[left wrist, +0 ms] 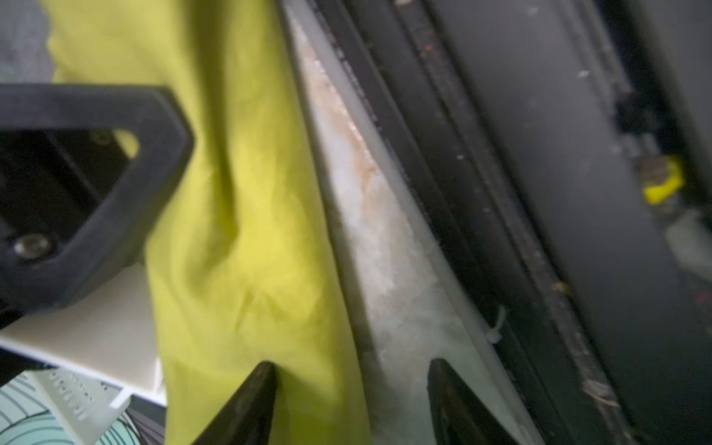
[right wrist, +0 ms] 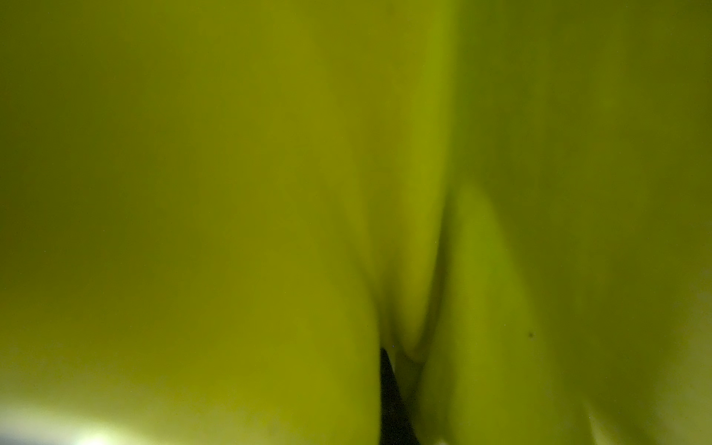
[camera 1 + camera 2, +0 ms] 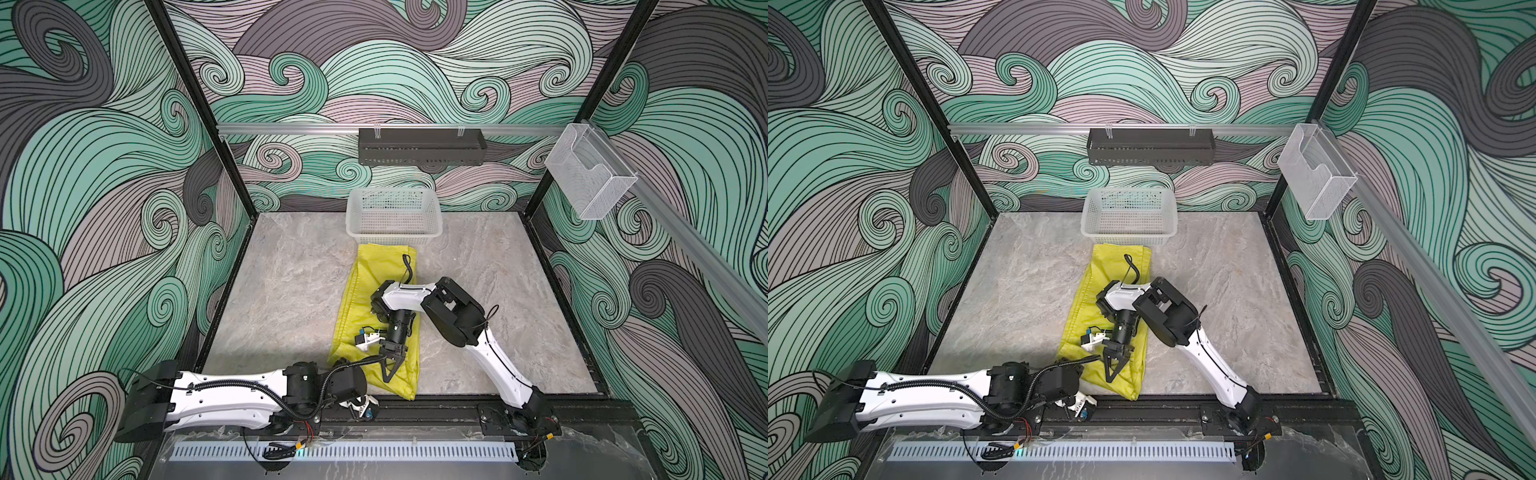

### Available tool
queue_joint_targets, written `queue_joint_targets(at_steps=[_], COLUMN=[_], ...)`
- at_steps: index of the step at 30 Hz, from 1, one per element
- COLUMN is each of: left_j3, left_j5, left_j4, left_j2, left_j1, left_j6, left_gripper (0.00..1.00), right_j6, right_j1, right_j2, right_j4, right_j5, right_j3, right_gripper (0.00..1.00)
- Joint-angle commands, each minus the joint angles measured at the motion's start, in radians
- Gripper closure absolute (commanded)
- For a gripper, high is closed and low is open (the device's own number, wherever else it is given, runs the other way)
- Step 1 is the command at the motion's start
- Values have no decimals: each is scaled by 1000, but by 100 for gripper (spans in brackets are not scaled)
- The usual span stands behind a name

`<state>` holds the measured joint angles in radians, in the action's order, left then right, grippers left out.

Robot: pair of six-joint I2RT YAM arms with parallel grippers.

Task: Roll up the long pants
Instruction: Roll the long pant at the center of the board.

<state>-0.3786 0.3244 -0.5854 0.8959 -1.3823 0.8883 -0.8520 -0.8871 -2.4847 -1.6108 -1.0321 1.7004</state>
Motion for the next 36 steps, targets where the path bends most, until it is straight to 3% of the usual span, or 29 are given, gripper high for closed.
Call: queue_joint_targets(at_steps=[1,3,5,6,10,12,13,19,24,28,36], left_j3=[16,15,23,30,34,27,24,6,-58,-113,-89], left_j5=[-137,-130,-103,-66,160,247,290,395,472,489,463], left_j4=[-88,-62,-21,4,129,150,162,161,20,-44,-19], left_j2=[39,59,77,83,65,55,44,-12,-1,-9,9], left_j1=[5,5,5,6,5,5,5,3,-5,-20,-37], left_j6=[21,15,7,23,81,101,105,133,68,19,-6], left_gripper=[54,73,72,61,37,14,9,5,2,2,1], right_j6=[4,7,10,9,9,14,12,-1,11,80,226], right_j1=[-1,-7,-14,-18,-24,-25,-26,-26,-6,4,8], right_j2=[0,23,32,31,-15,-33,-40,-50,-72,-66,29], right_j4=[23,25,24,25,24,25,24,30,29,48,107], right_j5=[33,39,43,43,49,53,55,47,74,164,358], right_j3=[-5,-9,-10,-11,-1,-2,-6,-1,28,45,63], right_gripper=[100,100,100,100,100,100,100,100,100,100,100])
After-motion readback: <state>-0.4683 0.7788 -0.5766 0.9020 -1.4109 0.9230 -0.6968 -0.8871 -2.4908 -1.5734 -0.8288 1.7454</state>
